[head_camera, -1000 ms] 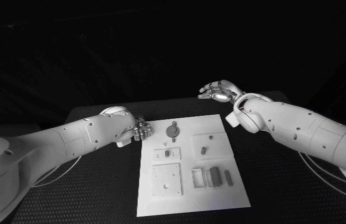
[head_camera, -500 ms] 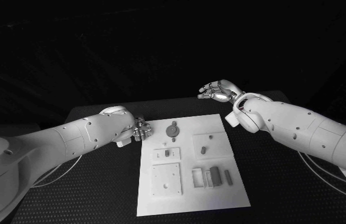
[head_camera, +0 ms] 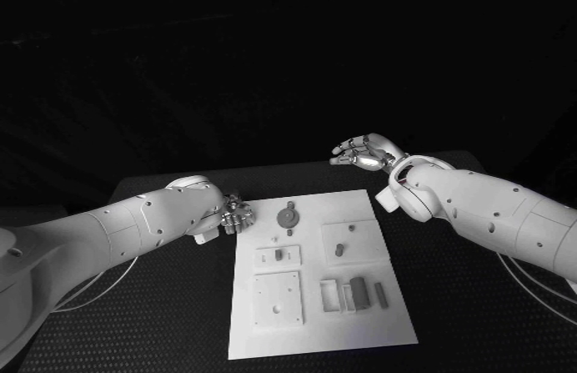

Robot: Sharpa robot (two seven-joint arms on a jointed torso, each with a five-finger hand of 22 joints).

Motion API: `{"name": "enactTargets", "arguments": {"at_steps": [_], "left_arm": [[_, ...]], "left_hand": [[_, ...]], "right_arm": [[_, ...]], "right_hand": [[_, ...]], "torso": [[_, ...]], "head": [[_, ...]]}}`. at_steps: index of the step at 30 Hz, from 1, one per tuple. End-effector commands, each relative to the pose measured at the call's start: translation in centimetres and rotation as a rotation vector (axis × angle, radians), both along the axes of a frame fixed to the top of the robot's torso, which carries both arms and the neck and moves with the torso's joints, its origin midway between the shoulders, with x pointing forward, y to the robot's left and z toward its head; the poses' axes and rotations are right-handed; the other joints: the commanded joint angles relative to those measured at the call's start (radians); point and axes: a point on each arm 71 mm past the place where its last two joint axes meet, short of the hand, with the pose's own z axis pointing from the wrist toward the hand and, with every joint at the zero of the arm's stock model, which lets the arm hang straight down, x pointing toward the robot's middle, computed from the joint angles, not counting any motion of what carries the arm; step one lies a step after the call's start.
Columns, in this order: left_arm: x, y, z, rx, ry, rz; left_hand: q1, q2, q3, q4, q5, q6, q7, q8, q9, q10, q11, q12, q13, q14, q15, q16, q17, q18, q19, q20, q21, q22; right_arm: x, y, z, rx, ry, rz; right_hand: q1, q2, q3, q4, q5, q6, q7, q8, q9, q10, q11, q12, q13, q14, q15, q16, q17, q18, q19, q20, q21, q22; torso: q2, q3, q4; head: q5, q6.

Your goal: Assemble the parts on the task board

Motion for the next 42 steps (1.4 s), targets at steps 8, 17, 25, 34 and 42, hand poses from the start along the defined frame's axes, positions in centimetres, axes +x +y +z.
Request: {"name": "enactTargets", "arguments": {"at_steps": [8,17,25,34,42], "left_arm": [[-1.4,0.7,-0.1,-0.085,0.043,0.058],[-3.5,0.5,0.8,-0.135,0.013,0.054],[-5.6,0.5,1.5,-0.14,-0.019,0.048],[-7.2,-0.2,1.5,-0.095,-0.024,0.017],[-7.9,-1.3,1.3,-0.107,-0.014,-0.008]], "left_hand": [[-0.04,0.023,0.034,0.0,-0.001,0.024,-0.009,0.009,-0.003,0.026,-0.007,0.007,0.001,0.005,-0.01,0.023,-0.006,-0.006,0.015,-0.004,0.001,0.01],[-0.064,0.034,0.051,-0.016,0.0,0.031,-0.011,0.01,-0.005,0.034,-0.009,0.005,0.001,0.008,-0.013,0.033,-0.011,-0.006,0.02,-0.007,0.002,0.018],[-0.073,0.029,0.079,-0.029,0.0,0.04,-0.015,0.012,-0.005,0.045,-0.013,0.006,0.002,0.014,-0.016,0.045,-0.015,-0.005,0.029,-0.01,0.006,0.027],[-0.091,0.023,0.11,-0.03,-0.001,0.051,-0.019,0.016,-0.005,0.058,-0.018,0.01,0.006,0.021,-0.02,0.061,-0.018,-0.004,0.039,-0.014,0.01,0.038],[-0.105,0.023,0.12,-0.035,-0.001,0.054,-0.02,0.017,-0.005,0.061,-0.019,0.013,0.01,0.022,-0.023,0.079,-0.016,-0.004,0.045,-0.017,0.015,0.05]], "right_arm": [[-0.1,-0.2,0.0,-0.005,0.003,0.014],[-0.1,-0.5,0.0,-0.007,0.002,0.008],[-0.1,-0.7,0.0,-0.008,0.001,0.004],[-0.1,-1.0,-0.1,-0.009,0.002,-0.001],[-0.2,-1.0,-0.2,-0.008,0.003,0.001]], "right_hand": [[0.003,-0.006,-0.003,0.001,-0.005,-0.008,0.047,0.006,-0.001,-0.002,0.001,-0.004,-0.001,-0.007,0.003,-0.006,0.002,-0.014,-0.005,-0.004,-0.005,0.002],[0.004,-0.006,-0.003,0.0,-0.005,-0.007,0.047,0.006,-0.002,-0.002,0.001,-0.003,-0.002,-0.007,0.003,-0.006,0.002,-0.014,-0.006,-0.004,-0.005,0.002],[0.004,-0.007,-0.003,-0.001,-0.005,-0.007,0.047,0.007,-0.002,-0.002,0.001,-0.003,-0.002,-0.007,0.003,-0.007,0.002,-0.014,-0.006,-0.004,-0.005,0.003],[0.004,-0.007,-0.003,-0.001,-0.005,-0.007,0.047,0.007,-0.002,-0.002,0.001,-0.003,-0.002,-0.007,0.003,-0.007,0.003,-0.014,-0.005,-0.004,-0.006,0.004],[0.005,-0.007,-0.003,-0.001,-0.005,-0.007,0.047,0.007,-0.003,-0.002,0.001,-0.003,-0.002,-0.007,0.003,-0.007,0.003,-0.014,-0.005,-0.004,-0.006,0.004]], "torso": [[-0.002,0.0013,0.0011],[-0.002,0.0001,0.0021],[-0.003,0.0005,0.0014],[0.0,-0.0004,0.0011],[0.001,-0.0004,0.0003]], "head": [[-0.001,-0.002],[0.003,-0.002],[0.008,-0.002],[0.009,-0.007],[0.009,-0.011]]}}
